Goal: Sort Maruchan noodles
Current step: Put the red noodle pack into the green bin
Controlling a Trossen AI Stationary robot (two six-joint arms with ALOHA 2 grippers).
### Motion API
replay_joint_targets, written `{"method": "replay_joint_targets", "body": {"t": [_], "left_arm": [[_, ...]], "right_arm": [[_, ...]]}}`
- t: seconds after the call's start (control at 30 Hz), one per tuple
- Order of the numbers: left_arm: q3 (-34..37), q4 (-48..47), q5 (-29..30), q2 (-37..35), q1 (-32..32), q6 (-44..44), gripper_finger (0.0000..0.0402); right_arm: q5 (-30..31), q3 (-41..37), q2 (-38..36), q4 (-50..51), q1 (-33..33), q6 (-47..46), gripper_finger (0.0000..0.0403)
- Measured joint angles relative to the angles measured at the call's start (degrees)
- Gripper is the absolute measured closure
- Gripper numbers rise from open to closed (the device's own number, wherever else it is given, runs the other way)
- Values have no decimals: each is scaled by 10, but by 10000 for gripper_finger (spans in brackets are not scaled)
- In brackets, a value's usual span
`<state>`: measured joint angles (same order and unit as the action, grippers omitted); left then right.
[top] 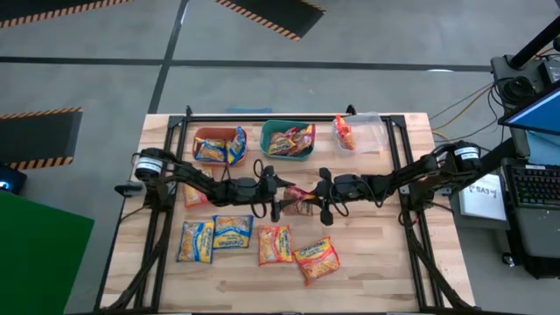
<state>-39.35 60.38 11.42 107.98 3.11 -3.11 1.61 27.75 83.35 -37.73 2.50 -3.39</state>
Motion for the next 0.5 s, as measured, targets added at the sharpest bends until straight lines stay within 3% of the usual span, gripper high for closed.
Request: {"method": "replay_joint_targets", "body": {"t": [0.23,0.5], "left_arm": [[0,-9,0,0,0,-8,197],[0,-12,0,0,0,-8,320]], "right_arm": [[0,0,0,0,0,14,369],[0,0,-5,-3,-2,-21,354]]}}
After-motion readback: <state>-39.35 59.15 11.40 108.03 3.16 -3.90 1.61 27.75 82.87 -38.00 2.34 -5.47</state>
